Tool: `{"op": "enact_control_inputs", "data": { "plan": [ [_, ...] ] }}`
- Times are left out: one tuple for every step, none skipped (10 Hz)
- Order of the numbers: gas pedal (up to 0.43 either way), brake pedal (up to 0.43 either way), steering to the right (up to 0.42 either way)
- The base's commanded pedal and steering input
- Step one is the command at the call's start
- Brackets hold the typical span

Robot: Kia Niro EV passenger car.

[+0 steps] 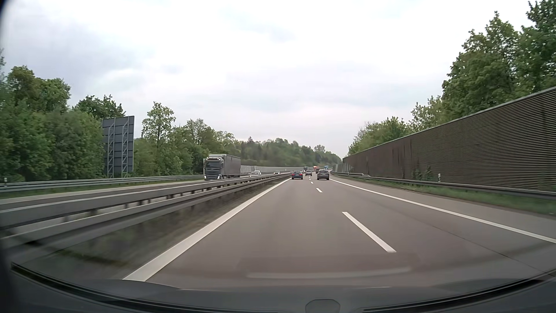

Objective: Follow the waypoints while adhering to traffic rules and regulations

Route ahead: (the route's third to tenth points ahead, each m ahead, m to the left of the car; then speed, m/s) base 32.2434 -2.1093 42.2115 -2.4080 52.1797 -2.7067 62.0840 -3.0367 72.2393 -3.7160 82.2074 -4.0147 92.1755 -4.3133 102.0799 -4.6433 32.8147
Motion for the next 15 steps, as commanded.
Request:
{"op": "enact_control_inputs", "data": {
  "plan": [
    [0.248, 0.0, 0.012],
    [0.248, 0.0, 0.012],
    [0.248, 0.0, 0.012],
    [0.248, 0.0, 0.011],
    [0.248, 0.0, 0.011],
    [0.248, 0.0, 0.011],
    [0.248, 0.0, 0.011],
    [0.248, 0.0, 0.011],
    [0.248, 0.0, 0.011],
    [0.24, 0.0, 0.01],
    [0.24, 0.0, 0.01],
    [0.24, 0.0, 0.009],
    [0.24, 0.0, 0.008],
    [0.228, 0.0, 0.008],
    [0.22, 0.0, 0.007]
  ]
}}
